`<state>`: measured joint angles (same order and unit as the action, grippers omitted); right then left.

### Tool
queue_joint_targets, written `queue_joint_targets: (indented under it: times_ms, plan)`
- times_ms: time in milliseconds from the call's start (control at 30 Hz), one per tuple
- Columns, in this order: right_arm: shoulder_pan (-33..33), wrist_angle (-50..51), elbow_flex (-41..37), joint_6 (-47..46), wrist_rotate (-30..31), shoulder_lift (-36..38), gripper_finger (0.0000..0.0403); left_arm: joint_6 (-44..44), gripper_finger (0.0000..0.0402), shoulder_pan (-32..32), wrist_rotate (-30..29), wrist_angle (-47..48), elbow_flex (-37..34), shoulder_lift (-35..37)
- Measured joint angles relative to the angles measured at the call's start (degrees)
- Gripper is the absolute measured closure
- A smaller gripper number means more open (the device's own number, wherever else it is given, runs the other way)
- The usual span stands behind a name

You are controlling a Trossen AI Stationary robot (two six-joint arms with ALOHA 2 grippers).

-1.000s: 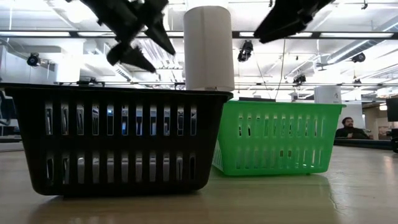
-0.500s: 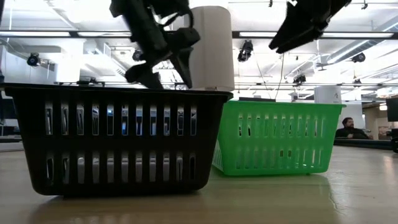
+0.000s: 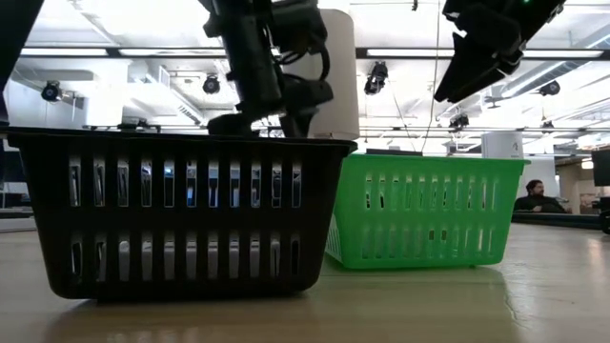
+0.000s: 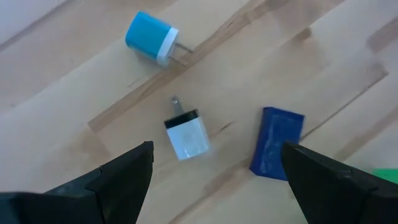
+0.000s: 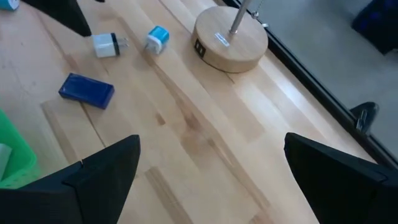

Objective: Pick & Place Office items
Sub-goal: Put the white black charger adapter into the green bin

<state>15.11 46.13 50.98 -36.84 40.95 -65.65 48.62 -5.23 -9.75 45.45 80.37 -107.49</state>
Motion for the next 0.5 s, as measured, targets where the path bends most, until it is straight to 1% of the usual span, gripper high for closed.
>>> queue_joint_targets:
  times_ms: [167,500]
  plan:
    - [0.0,0.0,-0.5,-1.3,0.0,0.0,0.0011,1.4,0.005,0.0,0.8,0.9,-0.1,-1.6]
    - [0.0,0.0,-0.6,-2.7,-0.2,0.0,0.0011,3.6,0.005,-0.1,1.0,1.0,-0.9,-2.5]
